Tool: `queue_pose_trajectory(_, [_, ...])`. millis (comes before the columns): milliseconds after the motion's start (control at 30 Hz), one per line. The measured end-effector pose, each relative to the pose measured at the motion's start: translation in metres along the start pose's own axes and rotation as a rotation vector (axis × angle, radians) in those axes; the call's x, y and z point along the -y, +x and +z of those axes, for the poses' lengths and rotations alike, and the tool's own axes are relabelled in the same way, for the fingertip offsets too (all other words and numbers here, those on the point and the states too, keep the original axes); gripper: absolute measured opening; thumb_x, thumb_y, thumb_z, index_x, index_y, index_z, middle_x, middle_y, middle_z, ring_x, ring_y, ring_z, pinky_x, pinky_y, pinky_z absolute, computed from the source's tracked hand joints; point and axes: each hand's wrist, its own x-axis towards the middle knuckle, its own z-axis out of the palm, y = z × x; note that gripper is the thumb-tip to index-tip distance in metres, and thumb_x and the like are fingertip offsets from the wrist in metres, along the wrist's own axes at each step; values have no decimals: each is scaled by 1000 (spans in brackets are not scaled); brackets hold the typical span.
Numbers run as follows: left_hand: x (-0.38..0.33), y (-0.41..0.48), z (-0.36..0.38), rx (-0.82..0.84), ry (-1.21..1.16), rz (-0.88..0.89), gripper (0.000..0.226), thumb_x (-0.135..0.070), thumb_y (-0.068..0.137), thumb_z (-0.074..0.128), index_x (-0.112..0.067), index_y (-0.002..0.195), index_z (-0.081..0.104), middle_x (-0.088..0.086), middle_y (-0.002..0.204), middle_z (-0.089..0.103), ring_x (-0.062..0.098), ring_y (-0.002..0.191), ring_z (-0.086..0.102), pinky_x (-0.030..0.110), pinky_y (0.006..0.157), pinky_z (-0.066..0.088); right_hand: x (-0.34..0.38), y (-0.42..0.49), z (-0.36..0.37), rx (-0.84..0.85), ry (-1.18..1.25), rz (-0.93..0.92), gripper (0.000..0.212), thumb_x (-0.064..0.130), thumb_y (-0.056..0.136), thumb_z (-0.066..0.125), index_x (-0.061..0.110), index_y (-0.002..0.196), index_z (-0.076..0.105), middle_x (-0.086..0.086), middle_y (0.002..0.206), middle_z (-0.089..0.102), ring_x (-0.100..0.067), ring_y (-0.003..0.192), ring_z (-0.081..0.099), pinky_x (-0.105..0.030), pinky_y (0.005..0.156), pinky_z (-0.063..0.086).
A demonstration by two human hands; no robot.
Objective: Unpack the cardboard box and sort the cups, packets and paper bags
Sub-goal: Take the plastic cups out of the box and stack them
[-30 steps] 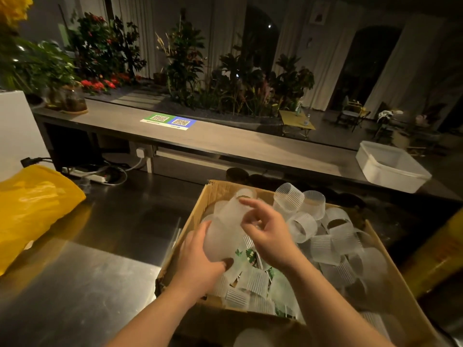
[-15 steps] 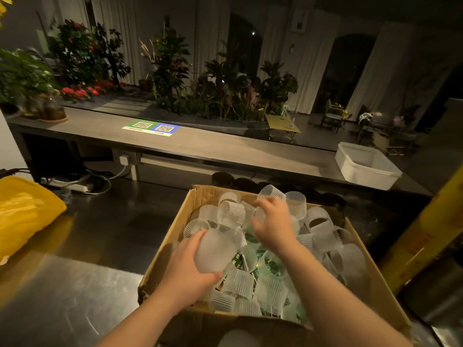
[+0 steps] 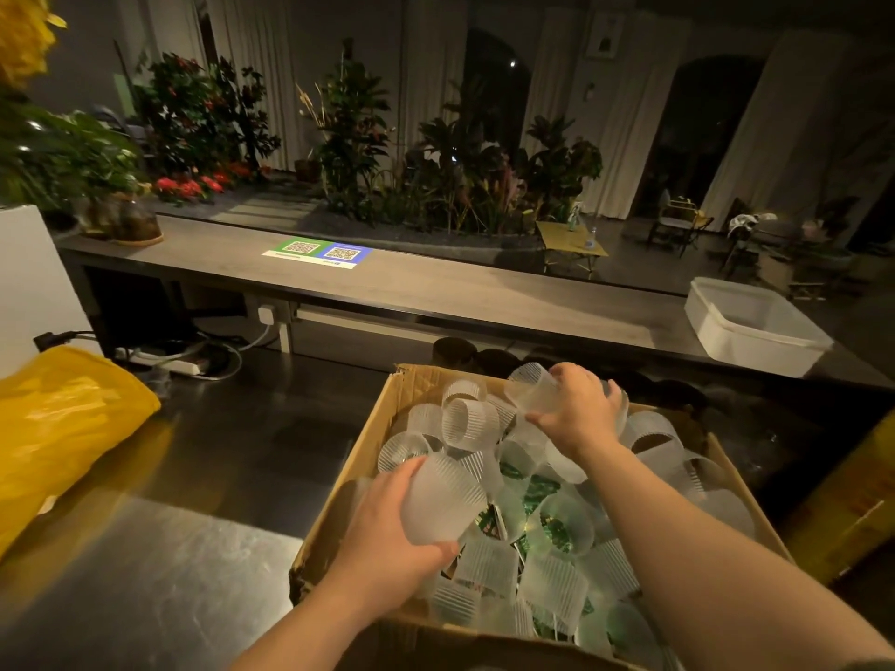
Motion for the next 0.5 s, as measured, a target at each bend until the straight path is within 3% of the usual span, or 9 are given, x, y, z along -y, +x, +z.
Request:
queue_pose_trajectory(100, [1, 2, 1, 6, -1, 3, 96, -39, 76, 87, -49, 147, 24, -27, 129, 27, 7, 122, 38, 43, 109, 47, 14, -29, -9, 25, 231, -145, 64, 42, 79, 85, 25, 132, 53, 6, 129, 55, -16, 123, 51, -37, 111, 39])
queue_pose_trajectory(167, [1, 2, 1, -2, -2, 7, 96, -37, 76, 88, -49, 148, 25, -28, 129, 28, 8, 123, 38, 45, 109, 48, 19, -54, -16, 108, 434, -199, 63, 36, 78, 86, 27, 131, 52, 9, 128, 49, -9, 118, 50, -22, 97, 44])
queue_pose_trajectory(267, [2, 1, 3, -4, 15, 18, 94, -38, 77, 87, -51, 146, 25, -30, 128, 27, 5, 123, 36, 46, 108, 48, 18, -86, -26, 304, 687, -222, 62, 29, 81, 84, 32, 134, 52, 9, 131, 44, -5, 119, 50, -8, 88, 49])
queue_pose_trajectory(333, [4, 0, 3, 4, 43, 31, 96, -40, 76, 87, -54, 145, 23, -33, 126, 25, 5, 124, 34, 46, 108, 47, 17, -101, -28, 409, 783, -217, 67, 27, 82, 84, 36, 139, 48, 8, 134, 47, -6, 119, 52, -13, 90, 53])
queue_pose_trajectory(433, [5, -3, 4, 34, 151, 103, 99, -41, 74, 87, -55, 146, 20, -34, 121, 24, 7, 125, 36, 42, 106, 50, 20, -113, -24, 466, 806, -211, 66, 29, 83, 84, 34, 136, 47, 2, 130, 53, -15, 116, 58, -36, 92, 60])
queue_pose_trajectory(500, [3, -4, 7, 42, 191, 141, 99, -39, 75, 86, -55, 147, 19, -33, 122, 24, 7, 122, 37, 38, 102, 52, 20, -118, -23, 495, 766, -232, 60, 30, 87, 80, 38, 138, 49, 3, 132, 50, -14, 116, 56, -36, 92, 60])
